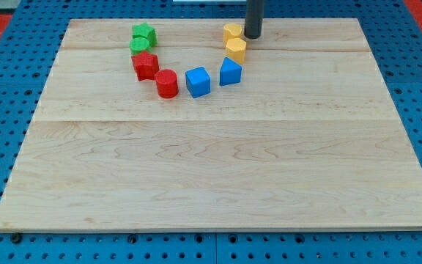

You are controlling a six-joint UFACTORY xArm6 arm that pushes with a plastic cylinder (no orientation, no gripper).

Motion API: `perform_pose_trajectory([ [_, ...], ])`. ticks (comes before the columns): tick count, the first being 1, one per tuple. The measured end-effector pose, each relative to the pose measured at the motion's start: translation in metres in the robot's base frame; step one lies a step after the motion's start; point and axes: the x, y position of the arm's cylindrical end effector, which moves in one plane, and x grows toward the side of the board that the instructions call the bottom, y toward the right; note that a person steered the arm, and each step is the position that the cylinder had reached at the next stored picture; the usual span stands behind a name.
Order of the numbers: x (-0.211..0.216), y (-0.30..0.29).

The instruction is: Move your arm towards the top right

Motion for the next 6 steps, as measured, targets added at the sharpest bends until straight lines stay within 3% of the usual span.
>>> perform_pose_trajectory([
  [2, 0.01, 0.048],
  [6, -0.013, 0.041],
])
